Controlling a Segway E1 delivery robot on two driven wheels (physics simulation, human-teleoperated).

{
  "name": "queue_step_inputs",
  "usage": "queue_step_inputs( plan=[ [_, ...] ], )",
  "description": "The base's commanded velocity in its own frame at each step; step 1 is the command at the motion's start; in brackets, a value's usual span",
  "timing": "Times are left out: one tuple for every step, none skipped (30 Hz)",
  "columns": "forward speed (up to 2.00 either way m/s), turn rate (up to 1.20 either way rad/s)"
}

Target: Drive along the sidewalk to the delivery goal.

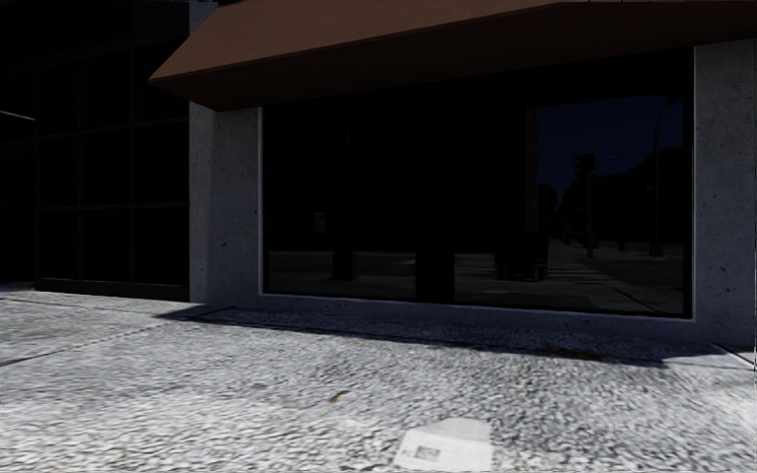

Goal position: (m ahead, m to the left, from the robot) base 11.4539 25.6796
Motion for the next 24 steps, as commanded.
queue_step_inputs(
  plan=[
    [1.58,0.55],
    [1.58,0.55],
    [1.58,0.55],
    [1.58,0.59],
    [1.58,0.62],
    [1.58,0.62],
    [1.58,0.63],
    [1.58,0.63],
    [1.58,0.64],
    [1.49,0.64],
    [1.49,0.64],
    [1.39,0.64],
    [1.32,0.64],
    [1.29,0.64],
    [1.28,0.64],
    [1.28,0.64],
    [1.27,0.64],
    [1.26,0.64],
    [1.25,0.65],
    [1.25,0.65],
    [1.25,0.65],
    [1.25,0.66],
    [1.25,0.66],
    [1.25,0.66]
  ],
)
